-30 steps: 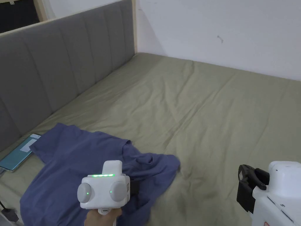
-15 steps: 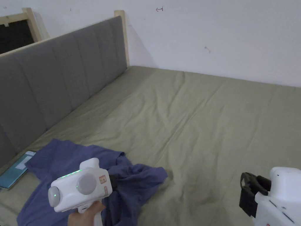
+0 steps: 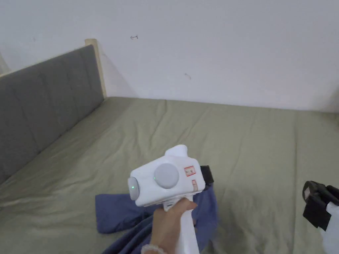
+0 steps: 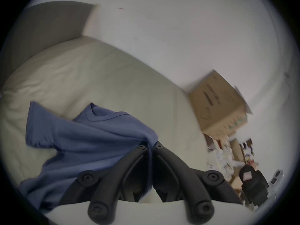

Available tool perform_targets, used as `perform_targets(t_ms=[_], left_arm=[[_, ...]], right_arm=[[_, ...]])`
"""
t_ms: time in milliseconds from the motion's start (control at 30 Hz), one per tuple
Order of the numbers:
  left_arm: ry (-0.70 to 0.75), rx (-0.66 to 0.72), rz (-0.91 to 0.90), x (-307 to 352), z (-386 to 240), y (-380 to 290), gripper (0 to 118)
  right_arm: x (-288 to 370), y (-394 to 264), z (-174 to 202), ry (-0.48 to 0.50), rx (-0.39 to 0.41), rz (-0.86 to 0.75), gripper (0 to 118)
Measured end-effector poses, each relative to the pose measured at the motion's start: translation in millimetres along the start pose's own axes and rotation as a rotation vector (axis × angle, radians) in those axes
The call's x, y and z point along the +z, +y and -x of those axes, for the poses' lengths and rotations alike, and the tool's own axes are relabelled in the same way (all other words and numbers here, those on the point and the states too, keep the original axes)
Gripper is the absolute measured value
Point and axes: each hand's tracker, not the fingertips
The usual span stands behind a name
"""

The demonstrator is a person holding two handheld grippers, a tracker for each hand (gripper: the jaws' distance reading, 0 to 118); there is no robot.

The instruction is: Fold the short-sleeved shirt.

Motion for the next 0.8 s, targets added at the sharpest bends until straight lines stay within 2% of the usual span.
perform_targets(t_ms=[133,300,367,500,567,600,633,667,700,767,800], left_arm=[[-0.236,-0.078,0.067,-25.5,-98.5,-25.9,2],[-0.374,-0.226,0.213,-64.5,-190.6,-89.4,2],[-0.375,-0.236,0.315,-92.1,-204.5,-126.4,2],[-0.261,-0.343,0.524,-155.2,-201.5,-200.0,3],[-0.231,-0.280,0.615,-170.7,-188.9,-225.9,9],[-0.228,-0.283,0.614,-175.6,-182.0,-232.2,24],[-0.212,-0.290,0.611,-176.6,-179.8,-236.5,68],[-0.192,-0.315,0.604,-177.1,-178.3,-238.6,106],[-0.169,-0.357,0.617,-177.9,-178.9,-238.5,118],[-0.158,-0.379,0.546,-163.5,-175.2,-225.3,105],[-0.192,-0.389,0.511,-157.8,-174.5,-217.0,105]], right_arm=[[28.0,16.9,-47.6,-0.114,-0.020,-0.074,1],[58.5,18.2,-105.4,-0.238,-0.091,-0.102,1],[64.0,11.0,-126.3,-0.286,-0.118,-0.085,1],[71.5,-10.6,-158.5,-0.343,-0.182,-0.028,1],[74.3,-20.2,-170.2,-0.357,-0.199,-0.004,1],[74.4,-24.2,-174.8,-0.374,-0.205,0.009,1],[73.6,-27.9,-177.9,-0.383,-0.207,0.018,1],[72.9,-30.2,-180.9,-0.387,-0.211,0.025,1],[71.6,-31.8,-183.1,-0.391,-0.219,0.031,1],[69.1,-33.1,-184.0,-0.386,-0.234,0.037,1],[67.5,-33.5,-182.6,-0.380,-0.239,0.036,1]])
